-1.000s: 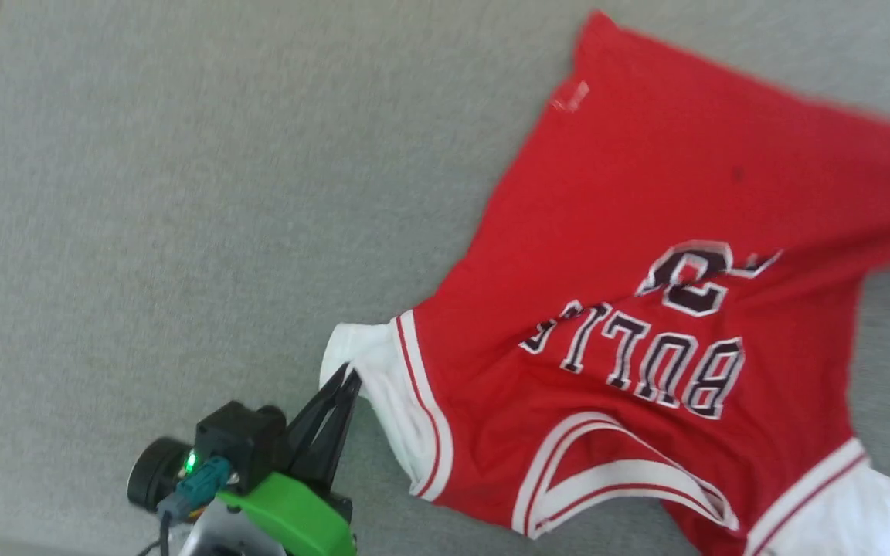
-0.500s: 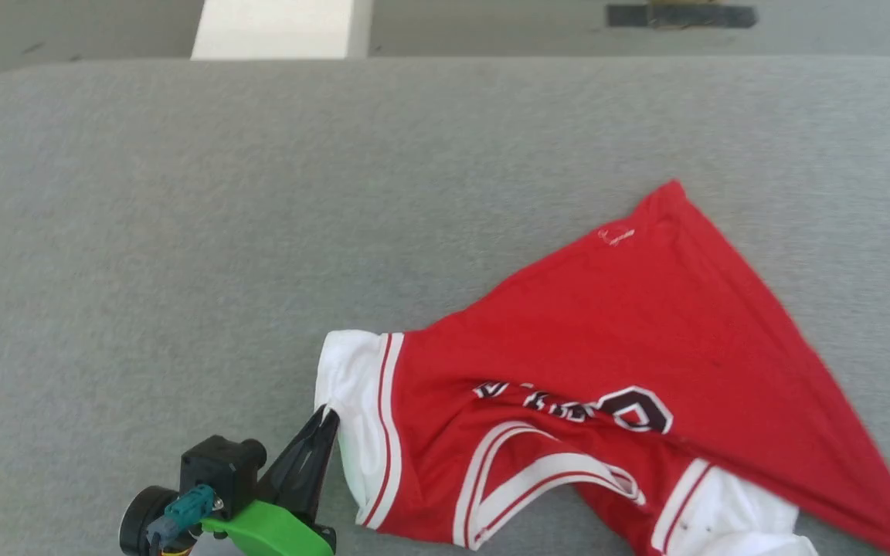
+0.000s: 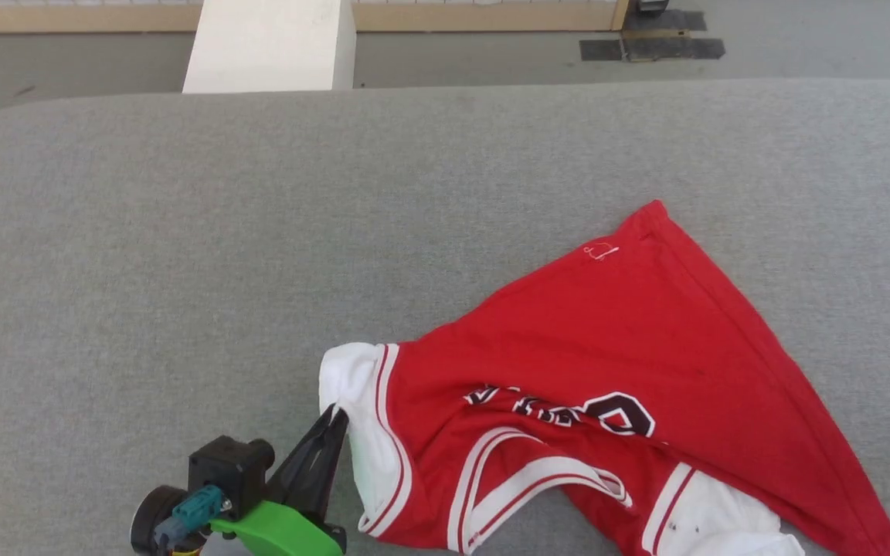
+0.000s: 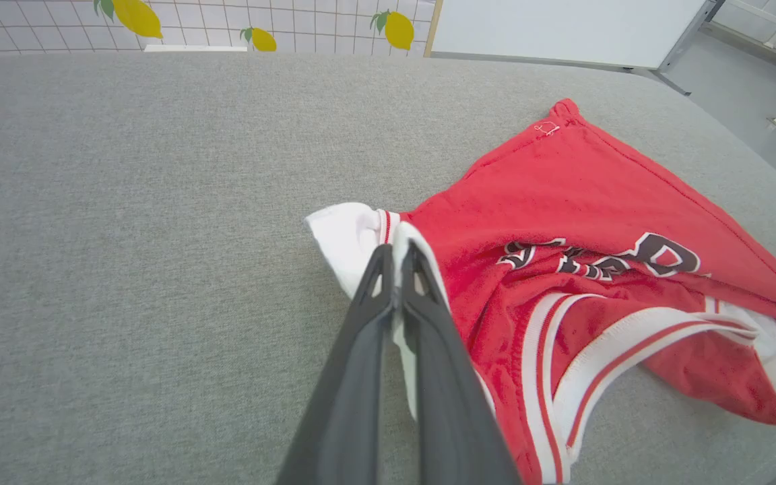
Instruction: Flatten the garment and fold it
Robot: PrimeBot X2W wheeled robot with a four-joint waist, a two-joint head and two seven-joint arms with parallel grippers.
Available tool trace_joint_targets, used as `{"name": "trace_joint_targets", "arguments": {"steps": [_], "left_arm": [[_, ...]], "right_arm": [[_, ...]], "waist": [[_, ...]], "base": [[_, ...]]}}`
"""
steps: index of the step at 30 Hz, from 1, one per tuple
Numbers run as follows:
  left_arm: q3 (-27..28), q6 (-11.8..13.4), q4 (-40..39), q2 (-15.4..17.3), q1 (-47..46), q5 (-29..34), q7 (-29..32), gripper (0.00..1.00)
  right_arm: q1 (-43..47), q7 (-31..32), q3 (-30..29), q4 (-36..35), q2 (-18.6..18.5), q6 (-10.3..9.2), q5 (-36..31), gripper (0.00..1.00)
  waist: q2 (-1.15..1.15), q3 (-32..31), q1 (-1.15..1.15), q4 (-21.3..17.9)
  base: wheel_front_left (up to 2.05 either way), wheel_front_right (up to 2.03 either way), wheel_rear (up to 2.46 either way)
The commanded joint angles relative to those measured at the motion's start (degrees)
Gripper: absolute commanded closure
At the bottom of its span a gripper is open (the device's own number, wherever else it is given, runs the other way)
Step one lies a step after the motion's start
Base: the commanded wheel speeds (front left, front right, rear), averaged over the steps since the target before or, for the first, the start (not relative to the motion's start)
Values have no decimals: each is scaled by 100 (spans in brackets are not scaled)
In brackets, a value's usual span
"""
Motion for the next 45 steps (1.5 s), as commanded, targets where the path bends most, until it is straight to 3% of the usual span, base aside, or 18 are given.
{"name": "trace_joint_targets", "arguments": {"steps": [1,5,10,22,23,25,30,40,45], "left_arm": [[-20,27,-37,-31,-129,55,-24,100],[-126,-12,-92,-140,-387,170,-35,100],[-310,-89,-76,-318,-774,337,-32,100],[-570,-195,105,-639,-1264,498,-118,100],[-576,-199,122,-652,-1281,498,-124,100],[-584,-206,164,-666,-1310,495,-135,100],[-517,-237,252,-626,-1381,459,-188,100],[-44,-327,831,-304,-2042,513,-338,100],[225,-407,1080,-177,-2566,438,-269,100]], "right_arm": [[-413,174,140,-25,-117,-8,70,0],[-1553,560,973,206,-624,-8,201,0],[-2548,933,1857,1076,-925,-8,115,0],[-3405,1114,2588,2598,-1290,-8,-43,0],[-3405,1178,2633,2662,-1304,-8,-3,23],[-3387,1378,2772,2770,-1342,-8,118,100],[-3429,1457,2987,2795,-1463,-8,327,100],[-3404,-362,2857,2814,-1299,-8,521,100],[-3319,-962,2581,2667,-1189,-8,508,100]], "waist": [[0,207,0,181],[0,573,0,431],[0,1107,0,835],[0,1834,0,1400],[0,1846,0,1410],[0,1852,0,1413],[0,1717,0,1300],[0,657,0,787],[0,56,0,576]], "base": [[0,0,0],[0,0,0],[0,0,0],[0,0,0],[0,0,0],[0,0,0],[0,0,0],[0,0,0],[0,0,0]]}}
